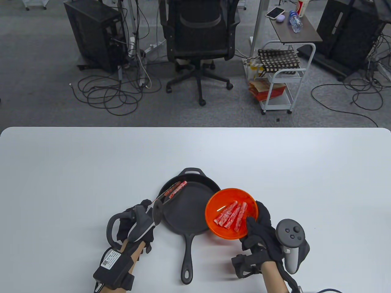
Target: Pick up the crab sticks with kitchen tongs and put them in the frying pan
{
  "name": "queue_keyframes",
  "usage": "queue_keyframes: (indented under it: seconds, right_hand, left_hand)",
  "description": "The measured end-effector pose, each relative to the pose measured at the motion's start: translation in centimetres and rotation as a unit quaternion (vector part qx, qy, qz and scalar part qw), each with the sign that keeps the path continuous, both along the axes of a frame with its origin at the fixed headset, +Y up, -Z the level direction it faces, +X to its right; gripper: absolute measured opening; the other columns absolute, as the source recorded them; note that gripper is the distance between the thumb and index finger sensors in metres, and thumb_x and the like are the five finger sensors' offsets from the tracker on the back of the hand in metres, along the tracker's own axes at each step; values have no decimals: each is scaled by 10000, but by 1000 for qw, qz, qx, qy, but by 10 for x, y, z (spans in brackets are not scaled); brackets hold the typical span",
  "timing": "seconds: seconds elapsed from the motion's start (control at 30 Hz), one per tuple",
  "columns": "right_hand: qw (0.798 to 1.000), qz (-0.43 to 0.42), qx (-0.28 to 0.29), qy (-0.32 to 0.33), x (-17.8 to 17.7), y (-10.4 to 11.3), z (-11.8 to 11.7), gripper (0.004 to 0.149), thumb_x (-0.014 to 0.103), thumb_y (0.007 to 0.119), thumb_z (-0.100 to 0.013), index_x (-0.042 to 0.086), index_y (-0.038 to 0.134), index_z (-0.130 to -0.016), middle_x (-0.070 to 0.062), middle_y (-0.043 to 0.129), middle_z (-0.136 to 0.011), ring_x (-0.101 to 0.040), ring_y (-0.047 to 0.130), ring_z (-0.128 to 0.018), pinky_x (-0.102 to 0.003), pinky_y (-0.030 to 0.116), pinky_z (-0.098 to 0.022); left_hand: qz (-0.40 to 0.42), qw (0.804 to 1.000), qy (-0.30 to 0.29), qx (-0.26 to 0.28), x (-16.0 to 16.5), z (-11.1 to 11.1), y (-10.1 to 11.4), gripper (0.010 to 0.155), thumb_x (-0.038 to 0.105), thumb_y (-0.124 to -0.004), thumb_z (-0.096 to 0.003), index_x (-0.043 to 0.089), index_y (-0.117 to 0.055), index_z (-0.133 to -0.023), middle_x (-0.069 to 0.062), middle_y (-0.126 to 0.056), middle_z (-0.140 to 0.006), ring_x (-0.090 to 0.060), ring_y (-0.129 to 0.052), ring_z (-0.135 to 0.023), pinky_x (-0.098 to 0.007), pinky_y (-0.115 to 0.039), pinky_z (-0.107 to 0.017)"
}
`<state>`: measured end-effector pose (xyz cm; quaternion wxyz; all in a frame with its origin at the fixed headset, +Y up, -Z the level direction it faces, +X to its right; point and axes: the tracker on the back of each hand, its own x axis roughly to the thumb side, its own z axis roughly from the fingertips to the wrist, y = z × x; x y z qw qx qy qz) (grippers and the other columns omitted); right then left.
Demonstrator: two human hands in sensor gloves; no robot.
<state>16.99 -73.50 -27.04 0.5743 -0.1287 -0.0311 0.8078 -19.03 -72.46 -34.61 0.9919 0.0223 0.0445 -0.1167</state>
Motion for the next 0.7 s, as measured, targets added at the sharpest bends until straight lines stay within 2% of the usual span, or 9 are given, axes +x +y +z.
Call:
queue_keyframes:
  seconds: [0.4, 0.5, 0.7]
  right_hand:
    - [1000, -7, 1, -2, 1, 0, 0, 618, 182, 645, -568, 34, 402, -1117, -320, 656, -995, -237, 969, -225, -133, 917, -40]
    - [1000, -8, 1, -3, 2, 1, 0, 619, 181, 645, -568, 32, 402, -1117, -322, 654, -995, -238, 969, -225, -134, 917, -40]
    - [1000, -5, 1, -6, 2, 0, 0, 620, 182, 645, -567, 32, 401, -1117, -322, 655, -995, -238, 969, -225, -134, 917, -40]
  left_hand:
    - [15, 1000, -1, 7, 1, 3, 3, 775, 746, -845, -333, 215, -853, -898, 108, -1038, -472, -93, -1012, -142, -393, -896, -221]
    - [45, 999, -9, 29, 7, 15, 12, 785, 754, -841, -327, 218, -853, -900, 109, -1040, -476, -91, -1014, -143, -392, -898, -221]
    - [163, 983, -52, 66, 29, 47, 34, 779, 748, -844, -336, 210, -856, -899, 103, -1041, -474, -94, -1013, -138, -396, -897, -216]
